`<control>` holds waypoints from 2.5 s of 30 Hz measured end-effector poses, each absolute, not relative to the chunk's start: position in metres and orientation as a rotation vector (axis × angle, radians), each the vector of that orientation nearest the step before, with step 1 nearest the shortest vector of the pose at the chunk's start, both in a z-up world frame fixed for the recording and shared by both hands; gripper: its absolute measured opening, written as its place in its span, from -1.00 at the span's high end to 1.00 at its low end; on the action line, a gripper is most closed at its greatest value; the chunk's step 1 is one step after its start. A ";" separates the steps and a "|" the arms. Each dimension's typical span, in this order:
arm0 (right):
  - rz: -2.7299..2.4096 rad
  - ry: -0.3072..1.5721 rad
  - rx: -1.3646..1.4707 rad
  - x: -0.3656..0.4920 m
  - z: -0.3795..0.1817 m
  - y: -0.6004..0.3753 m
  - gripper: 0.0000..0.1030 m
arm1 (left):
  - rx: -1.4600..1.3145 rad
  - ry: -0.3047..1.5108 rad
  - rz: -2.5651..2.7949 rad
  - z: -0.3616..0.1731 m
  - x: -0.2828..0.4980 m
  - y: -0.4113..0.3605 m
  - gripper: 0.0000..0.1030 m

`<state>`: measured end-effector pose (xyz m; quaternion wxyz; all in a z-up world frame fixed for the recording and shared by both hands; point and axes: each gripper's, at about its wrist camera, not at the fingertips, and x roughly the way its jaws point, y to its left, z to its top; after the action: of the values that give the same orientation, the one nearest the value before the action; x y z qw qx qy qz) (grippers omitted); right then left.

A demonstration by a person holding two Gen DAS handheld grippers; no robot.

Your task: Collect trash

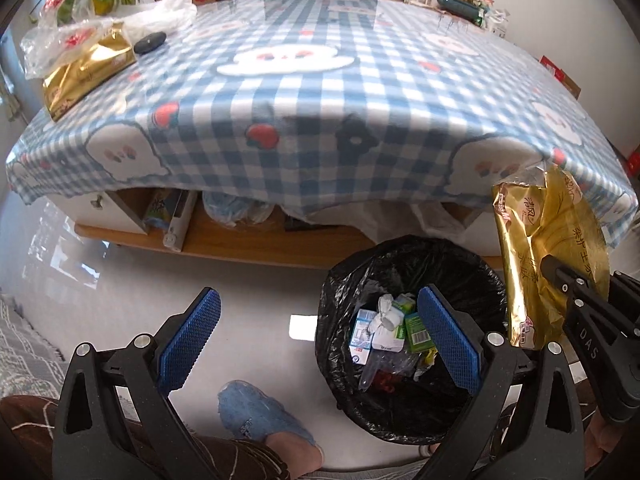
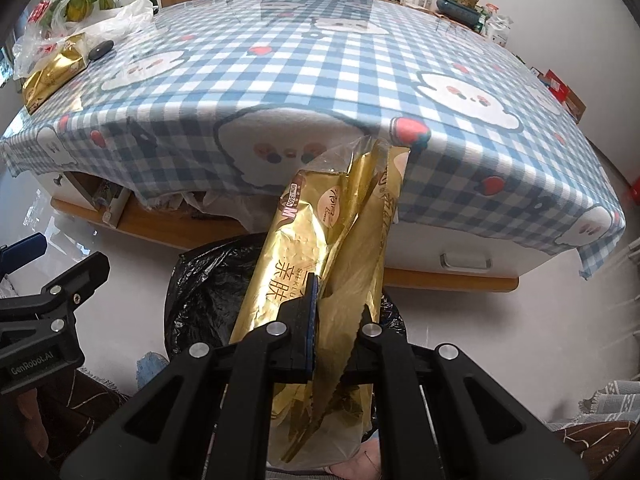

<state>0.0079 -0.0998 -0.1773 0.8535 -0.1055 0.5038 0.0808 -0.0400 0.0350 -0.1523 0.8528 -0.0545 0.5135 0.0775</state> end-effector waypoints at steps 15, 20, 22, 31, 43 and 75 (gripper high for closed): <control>0.184 1.129 -0.232 0.019 -0.226 -0.088 0.89 | -0.139 1.135 0.156 -0.185 -0.027 0.033 -0.88; 0.193 1.131 -0.230 0.019 -0.225 -0.086 0.84 | -0.132 1.134 0.153 -0.186 -0.026 0.030 -0.89; 0.191 1.129 -0.230 0.019 -0.224 -0.087 0.84 | -0.132 1.132 0.152 -0.186 -0.026 0.029 -0.89; 0.179 1.073 -0.209 0.015 -0.194 -0.102 0.06 | -0.156 1.086 0.137 -0.165 -0.027 0.022 -0.89; 0.146 0.910 -0.136 -0.023 -0.096 -0.161 -0.83 | -0.120 0.927 0.110 -0.075 -0.071 -0.009 -0.88; 0.109 0.768 -0.060 -0.072 -0.047 -0.189 -0.85 | -0.078 0.855 0.041 -0.043 -0.104 -0.043 -0.88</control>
<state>-0.0723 -0.1890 -0.0466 0.9253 -0.0294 0.3743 0.0532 -0.1045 -0.0434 -0.0434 0.9092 -0.0377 0.4142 0.0197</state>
